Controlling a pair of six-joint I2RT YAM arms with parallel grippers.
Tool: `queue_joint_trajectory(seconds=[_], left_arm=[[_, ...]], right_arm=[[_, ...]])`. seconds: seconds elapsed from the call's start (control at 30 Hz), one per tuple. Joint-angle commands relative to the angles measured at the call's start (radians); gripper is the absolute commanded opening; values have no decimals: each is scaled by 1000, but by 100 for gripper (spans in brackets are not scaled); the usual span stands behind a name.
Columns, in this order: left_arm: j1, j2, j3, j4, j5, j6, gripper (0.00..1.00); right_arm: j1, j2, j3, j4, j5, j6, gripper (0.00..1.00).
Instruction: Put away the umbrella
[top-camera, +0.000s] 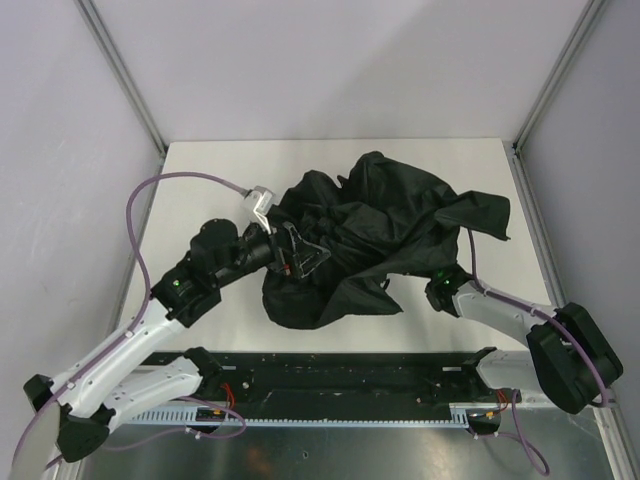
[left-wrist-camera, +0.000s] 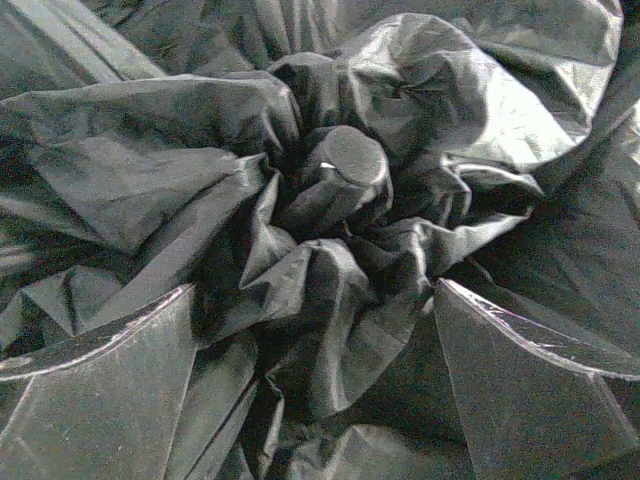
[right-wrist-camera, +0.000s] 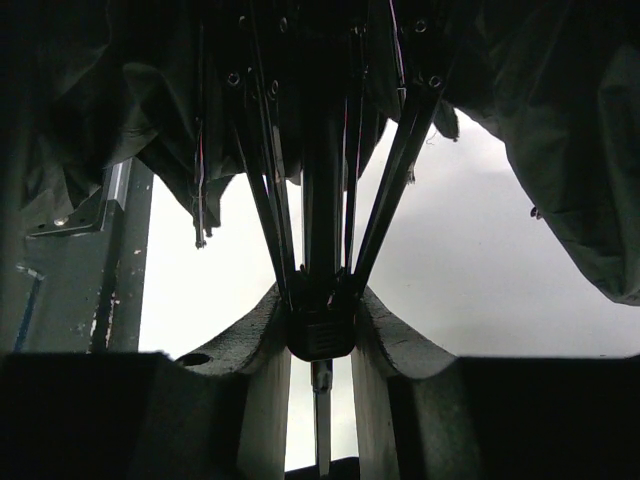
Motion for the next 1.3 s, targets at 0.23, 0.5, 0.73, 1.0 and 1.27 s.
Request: queue_joint_trajectory(seconds=[0.23, 0.5, 0.73, 1.0, 1.27], left_arm=[[-4, 136, -24, 427, 119, -128, 99], [-6, 214, 20, 475, 151, -137, 85], [-2, 226, 36, 477, 137, -144, 21], [48, 60, 14, 476, -28, -166, 0], [67, -44, 9, 430, -182, -145, 0]], right_arm=[[34, 33, 12, 134, -31, 31, 0], [71, -15, 12, 26, -13, -18, 0], [73, -21, -3, 17, 144, 81, 19], [38, -54, -159, 79, 382, 333, 91], [34, -312, -301, -86, 455, 450, 99]])
